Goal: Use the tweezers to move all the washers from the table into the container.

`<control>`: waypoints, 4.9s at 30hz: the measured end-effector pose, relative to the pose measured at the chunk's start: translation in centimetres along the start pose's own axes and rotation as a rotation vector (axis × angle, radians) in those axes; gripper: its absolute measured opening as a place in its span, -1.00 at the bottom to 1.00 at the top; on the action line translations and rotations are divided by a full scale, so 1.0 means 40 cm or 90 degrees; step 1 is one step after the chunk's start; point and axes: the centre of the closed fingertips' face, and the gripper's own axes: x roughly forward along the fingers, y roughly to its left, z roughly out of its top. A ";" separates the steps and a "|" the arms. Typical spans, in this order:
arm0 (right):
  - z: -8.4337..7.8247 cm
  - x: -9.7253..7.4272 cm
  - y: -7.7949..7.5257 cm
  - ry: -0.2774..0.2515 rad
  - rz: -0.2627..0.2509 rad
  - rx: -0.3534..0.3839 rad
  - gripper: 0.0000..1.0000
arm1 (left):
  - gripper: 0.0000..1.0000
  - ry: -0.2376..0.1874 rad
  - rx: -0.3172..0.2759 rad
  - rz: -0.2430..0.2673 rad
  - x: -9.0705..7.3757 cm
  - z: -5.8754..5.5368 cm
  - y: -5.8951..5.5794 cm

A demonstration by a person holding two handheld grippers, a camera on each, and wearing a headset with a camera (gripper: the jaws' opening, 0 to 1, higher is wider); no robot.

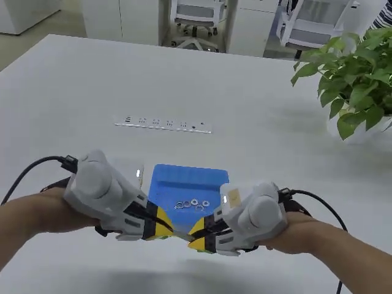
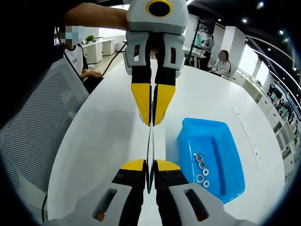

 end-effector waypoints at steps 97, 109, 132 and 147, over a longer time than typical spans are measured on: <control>-0.075 -0.006 0.027 0.054 -0.031 0.046 -0.47 | -0.52 0.143 -0.033 -0.014 0.078 -0.153 -0.047; -0.091 -0.085 0.000 0.016 -0.102 0.148 -0.19 | -0.08 0.075 -0.111 0.031 0.035 -0.104 -0.035; -0.106 -0.272 -0.010 -0.120 -0.303 0.282 0.55 | 0.77 -0.117 -0.218 0.242 -0.090 -0.032 -0.004; -0.113 -0.291 0.015 -0.137 -0.346 0.318 0.92 | 0.98 -0.143 -0.235 0.307 -0.125 -0.029 -0.036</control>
